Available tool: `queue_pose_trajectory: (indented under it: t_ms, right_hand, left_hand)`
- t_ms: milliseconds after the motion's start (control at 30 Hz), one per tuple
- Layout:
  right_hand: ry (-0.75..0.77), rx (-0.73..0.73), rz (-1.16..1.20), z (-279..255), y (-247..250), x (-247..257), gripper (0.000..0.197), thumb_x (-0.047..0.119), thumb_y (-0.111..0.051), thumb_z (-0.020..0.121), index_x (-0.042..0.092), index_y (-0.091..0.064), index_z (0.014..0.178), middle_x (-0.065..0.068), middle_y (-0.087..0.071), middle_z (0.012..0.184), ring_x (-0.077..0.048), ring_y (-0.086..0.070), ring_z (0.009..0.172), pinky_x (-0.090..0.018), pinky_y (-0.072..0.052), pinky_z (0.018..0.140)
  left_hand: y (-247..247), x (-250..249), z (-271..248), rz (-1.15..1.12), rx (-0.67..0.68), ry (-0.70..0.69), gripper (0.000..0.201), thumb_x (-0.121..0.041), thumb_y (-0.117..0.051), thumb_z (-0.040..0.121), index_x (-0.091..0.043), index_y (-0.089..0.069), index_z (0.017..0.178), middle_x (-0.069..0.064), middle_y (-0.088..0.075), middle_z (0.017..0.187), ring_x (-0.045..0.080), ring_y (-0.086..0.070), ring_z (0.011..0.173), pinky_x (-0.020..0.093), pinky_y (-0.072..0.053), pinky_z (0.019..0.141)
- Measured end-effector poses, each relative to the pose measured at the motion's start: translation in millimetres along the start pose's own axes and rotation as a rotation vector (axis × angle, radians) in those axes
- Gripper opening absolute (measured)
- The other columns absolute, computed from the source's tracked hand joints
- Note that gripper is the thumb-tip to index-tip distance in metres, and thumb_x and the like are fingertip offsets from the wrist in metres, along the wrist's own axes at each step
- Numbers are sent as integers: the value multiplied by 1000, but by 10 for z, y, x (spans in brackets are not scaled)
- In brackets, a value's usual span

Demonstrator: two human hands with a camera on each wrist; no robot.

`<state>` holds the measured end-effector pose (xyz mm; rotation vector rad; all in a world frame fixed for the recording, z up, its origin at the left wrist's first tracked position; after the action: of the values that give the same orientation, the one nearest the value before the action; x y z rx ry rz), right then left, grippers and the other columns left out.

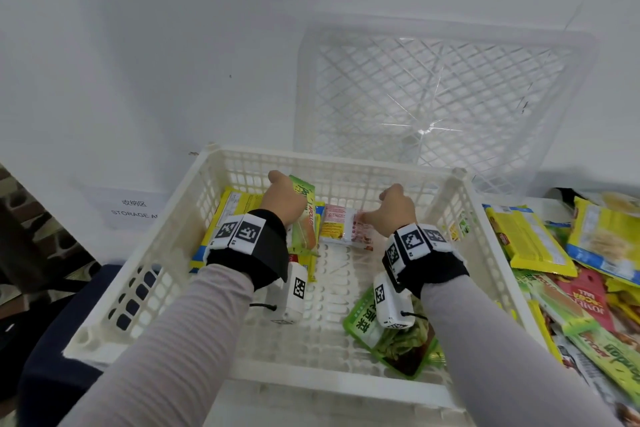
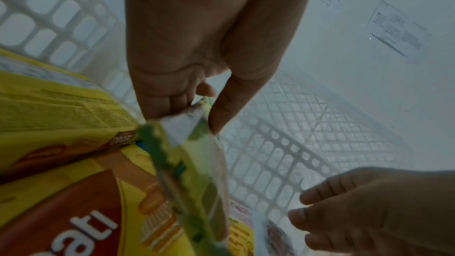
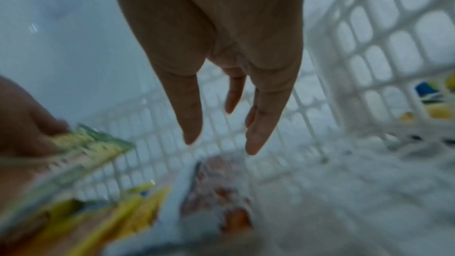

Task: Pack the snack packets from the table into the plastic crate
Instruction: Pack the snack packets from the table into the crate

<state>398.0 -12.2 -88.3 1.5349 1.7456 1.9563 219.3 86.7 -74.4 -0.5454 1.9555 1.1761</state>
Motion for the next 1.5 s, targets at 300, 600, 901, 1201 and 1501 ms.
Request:
queue_pose_trajectory:
  t_ms: [300, 600, 901, 1201, 1501]
  right_hand:
    - [371, 330, -491, -300, -412, 316, 49, 2, -56, 85, 24, -57, 129, -10, -50, 135, -28, -49, 121, -32, -42, 101]
    - [187, 328, -450, -298, -72, 113, 39, 11, -72, 78, 6, -60, 115, -10, -61, 117, -23, -58, 92, -24, -44, 65]
    - [233, 388, -882, -627, -181, -332, 32, 26, -67, 81, 10, -54, 106, -9, -54, 110, -34, -56, 108, -32, -40, 76]
    - [120, 453, -860, -639, -222, -436, 70, 46, -85, 55, 12, -56, 108, -12, -47, 110, -34, -48, 109, -43, -47, 90]
    - [126, 544, -595, -592, -355, -390, 44, 21, -78, 74, 7, -65, 114, -7, -65, 115, -25, -60, 106, -31, -49, 86]
  left_hand:
    - [-267, -59, -68, 190, 233, -93, 41, 5, -38, 83, -13, -32, 119, 5, -42, 75, 16, -41, 58, 25, -30, 45]
    - [-519, -48, -236, 392, 437, -71, 57, 6, -48, 82, -12, -31, 133, 9, -50, 75, 20, -52, 68, 26, -41, 55]
    - [-738, -100, -518, 567, 594, -145, 71, 2, -64, 83, -3, -22, 141, 27, -56, 119, 33, -61, 99, 39, -50, 84]
    - [-768, -47, -577, 647, 587, -134, 70, 0, -63, 85, -2, -20, 140, 24, -51, 125, 33, -58, 108, 33, -48, 76]
    - [-762, -11, -502, 496, 578, -81, 60, 0, -65, 83, -10, -31, 132, 10, -52, 87, 20, -56, 65, 23, -47, 50]
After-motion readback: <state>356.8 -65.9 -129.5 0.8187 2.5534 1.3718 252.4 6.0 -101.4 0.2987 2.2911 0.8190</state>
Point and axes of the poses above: each hand's wrist, its own z-axis towards the middle knuckle, its own y-axis out of the back of the hand, x = y × z, the point moved 8 cm from there along z, towards the middle knuckle
